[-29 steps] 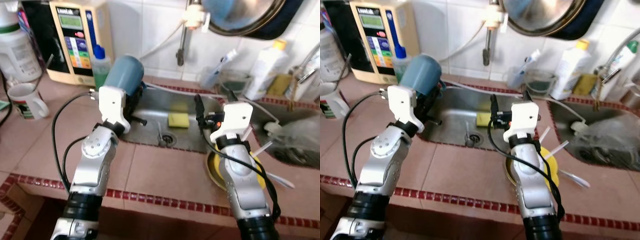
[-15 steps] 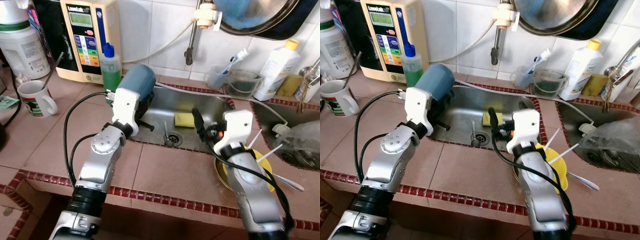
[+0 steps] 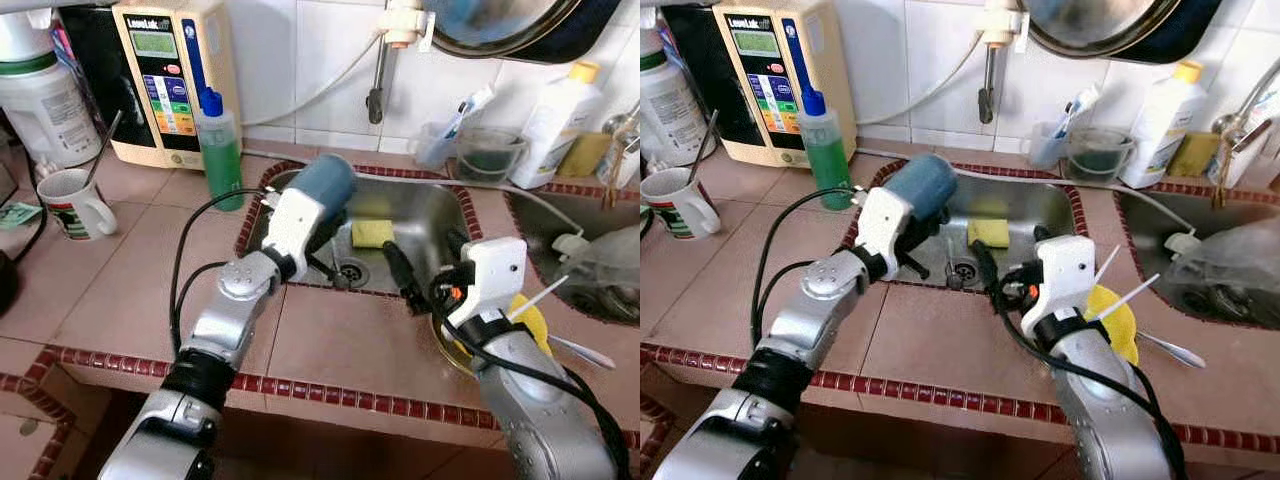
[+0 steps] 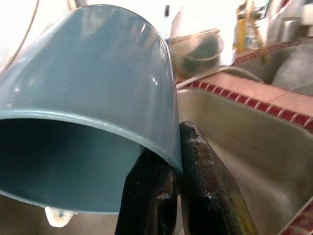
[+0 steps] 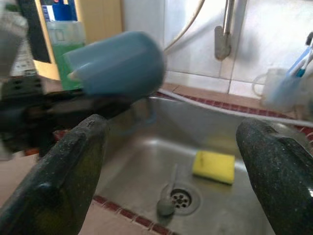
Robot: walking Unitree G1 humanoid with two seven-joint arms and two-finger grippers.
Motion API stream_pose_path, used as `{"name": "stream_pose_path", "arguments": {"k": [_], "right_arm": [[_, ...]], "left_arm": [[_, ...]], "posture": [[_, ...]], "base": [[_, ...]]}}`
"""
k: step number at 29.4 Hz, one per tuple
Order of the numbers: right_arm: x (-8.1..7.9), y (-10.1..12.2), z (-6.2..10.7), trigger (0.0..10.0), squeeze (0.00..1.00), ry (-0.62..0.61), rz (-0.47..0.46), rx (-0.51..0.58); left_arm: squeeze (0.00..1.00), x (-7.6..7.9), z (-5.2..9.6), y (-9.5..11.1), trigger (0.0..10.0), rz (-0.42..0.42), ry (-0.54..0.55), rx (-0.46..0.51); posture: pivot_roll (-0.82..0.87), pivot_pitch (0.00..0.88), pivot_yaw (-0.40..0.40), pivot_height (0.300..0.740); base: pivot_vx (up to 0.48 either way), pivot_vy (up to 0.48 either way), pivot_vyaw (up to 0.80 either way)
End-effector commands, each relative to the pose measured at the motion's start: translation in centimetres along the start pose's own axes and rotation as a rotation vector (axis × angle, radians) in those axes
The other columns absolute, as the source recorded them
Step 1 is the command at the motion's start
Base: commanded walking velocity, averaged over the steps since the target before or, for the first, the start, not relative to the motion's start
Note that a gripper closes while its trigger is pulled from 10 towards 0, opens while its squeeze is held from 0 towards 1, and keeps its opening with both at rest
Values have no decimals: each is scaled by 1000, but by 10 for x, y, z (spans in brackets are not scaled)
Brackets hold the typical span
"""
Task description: Kitchen organization
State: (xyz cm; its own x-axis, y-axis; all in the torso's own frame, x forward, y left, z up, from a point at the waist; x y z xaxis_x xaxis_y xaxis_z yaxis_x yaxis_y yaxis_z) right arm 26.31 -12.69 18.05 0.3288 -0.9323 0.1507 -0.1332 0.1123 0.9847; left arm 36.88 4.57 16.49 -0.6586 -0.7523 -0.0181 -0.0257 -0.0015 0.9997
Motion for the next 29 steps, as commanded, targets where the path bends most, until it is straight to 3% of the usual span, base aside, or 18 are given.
{"name": "stream_pose_path", "arguments": {"k": [1, 8, 16, 21, 29], "right_arm": [[-2, 7, 4, 10000, 0, 13, -7, 9], [-7, 6, 28, 10000, 0, 52, -8, -52], [-8, 7, 44, 10000, 0, 46, -5, -93], [-9, 10, 51, 10000, 0, 28, -20, -93], [-8, 11, 61, 10000, 0, 12, -24, -110]], "left_arm": [[0, 2, -5, 9, 10000, -39, -34, 19], [0, 0, -17, 13, 10000, -64, -109, -4], [0, -2, -20, -2, 10000, -49, -150, -83], [0, -11, -19, -16, 10000, 20, -101, -186], [0, -32, -13, -25, 10000, 48, 15, -272]], "posture": [[-117, 57, 42, 740], [-155, 74, 66, 740], [-200, 104, 101, 740], [-220, 112, 123, 740], [-233, 118, 137, 740]], "base": [[0, 0, 0], [0, 0, 0], [0, 0, 0], [0, 0, 0], [0, 0, 0]]}}
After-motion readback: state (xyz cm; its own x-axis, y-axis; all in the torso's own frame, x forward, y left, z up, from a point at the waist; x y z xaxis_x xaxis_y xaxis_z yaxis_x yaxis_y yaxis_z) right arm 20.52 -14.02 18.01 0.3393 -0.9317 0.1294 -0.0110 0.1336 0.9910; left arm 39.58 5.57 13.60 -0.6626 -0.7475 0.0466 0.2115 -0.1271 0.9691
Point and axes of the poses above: a point about 5 cm out from each wrist's last joint towards the gripper, its own z axis pointing back from the gripper into the wrist, its own y axis along the axis of the wrist's last joint, x = y × z, the point moved 2 cm from there along -z, pointing out of the wrist towards the gripper, and after that the axes turned 10 degrees about z, right-handed, at the moved point
